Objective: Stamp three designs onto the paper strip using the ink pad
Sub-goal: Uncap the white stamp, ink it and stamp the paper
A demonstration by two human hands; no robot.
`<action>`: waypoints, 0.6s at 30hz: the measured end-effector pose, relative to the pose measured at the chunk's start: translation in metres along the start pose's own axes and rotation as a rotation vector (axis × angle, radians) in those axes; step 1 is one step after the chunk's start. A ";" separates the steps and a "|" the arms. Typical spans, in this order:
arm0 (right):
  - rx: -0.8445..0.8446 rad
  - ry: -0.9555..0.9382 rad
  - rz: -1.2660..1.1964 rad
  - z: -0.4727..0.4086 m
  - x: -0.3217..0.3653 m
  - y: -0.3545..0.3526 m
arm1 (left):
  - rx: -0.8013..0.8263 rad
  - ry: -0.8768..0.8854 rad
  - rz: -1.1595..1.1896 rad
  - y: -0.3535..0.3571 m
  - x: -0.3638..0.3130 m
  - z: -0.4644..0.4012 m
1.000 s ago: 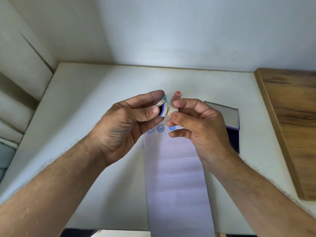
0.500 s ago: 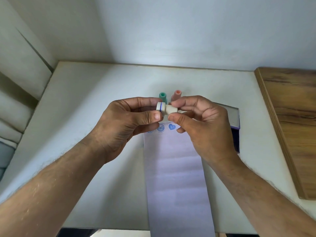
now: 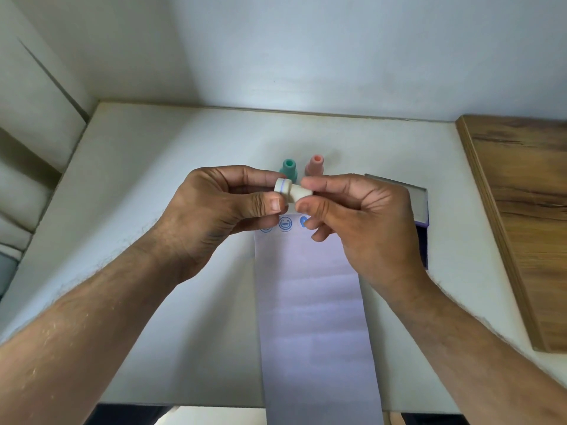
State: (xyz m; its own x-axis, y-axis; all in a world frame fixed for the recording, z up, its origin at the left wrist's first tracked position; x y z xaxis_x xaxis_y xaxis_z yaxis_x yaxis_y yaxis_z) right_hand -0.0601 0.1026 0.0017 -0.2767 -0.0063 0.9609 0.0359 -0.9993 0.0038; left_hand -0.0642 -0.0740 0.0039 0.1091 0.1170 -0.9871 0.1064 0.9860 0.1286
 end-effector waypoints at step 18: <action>-0.121 0.037 0.125 0.003 0.004 -0.004 | -0.071 0.330 -0.958 0.010 -0.015 -0.008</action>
State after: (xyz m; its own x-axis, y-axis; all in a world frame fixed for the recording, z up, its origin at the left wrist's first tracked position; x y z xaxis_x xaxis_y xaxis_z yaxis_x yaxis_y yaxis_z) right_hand -0.0585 0.1071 0.0065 -0.3125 -0.1298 0.9410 -0.0428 -0.9877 -0.1505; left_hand -0.0726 -0.0652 0.0193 -0.2707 -0.7095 -0.6506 -0.0545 0.6860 -0.7255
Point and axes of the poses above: each hand's wrist, its own z-axis away from the middle knuckle, its own y-axis out of the palm, x = y × z, the point moved 4 cm from there along -z, towards the middle knuckle, and after that the axes turned 15 degrees about y, right-handed, at the moved point
